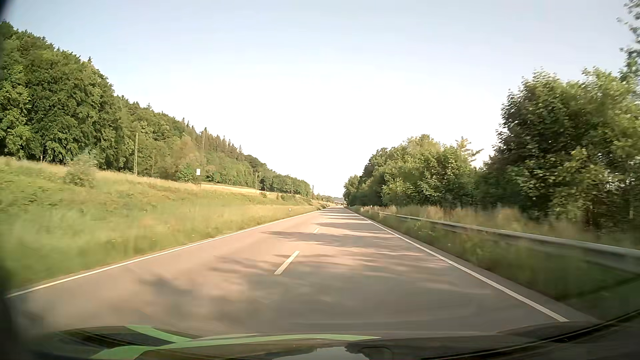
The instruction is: Follow the waypoints while adhering to traffic rules and regulations
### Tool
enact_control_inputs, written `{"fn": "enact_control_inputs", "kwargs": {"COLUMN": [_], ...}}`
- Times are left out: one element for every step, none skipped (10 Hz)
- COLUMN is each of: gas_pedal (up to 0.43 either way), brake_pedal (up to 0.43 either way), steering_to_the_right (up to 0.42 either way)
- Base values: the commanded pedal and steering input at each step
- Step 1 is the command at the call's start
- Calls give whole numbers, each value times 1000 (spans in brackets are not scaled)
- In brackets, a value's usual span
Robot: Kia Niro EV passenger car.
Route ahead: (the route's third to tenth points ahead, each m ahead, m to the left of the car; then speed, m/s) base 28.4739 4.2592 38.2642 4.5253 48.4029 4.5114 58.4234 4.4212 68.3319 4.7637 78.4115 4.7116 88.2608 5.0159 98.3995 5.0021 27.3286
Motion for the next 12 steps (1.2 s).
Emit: {"fn": "enact_control_inputs", "kwargs": {"gas_pedal": [130, 130, 138, 150, 169, 189, 209, 220, 228, 240, 240, 240], "brake_pedal": [0, 0, 0, 0, 0, 0, 0, 0, 0, 0, 0, 0], "steering_to_the_right": [-4, -4, -4, -4, -4, -4, -4, -4, -4, -4, -4, -2]}}
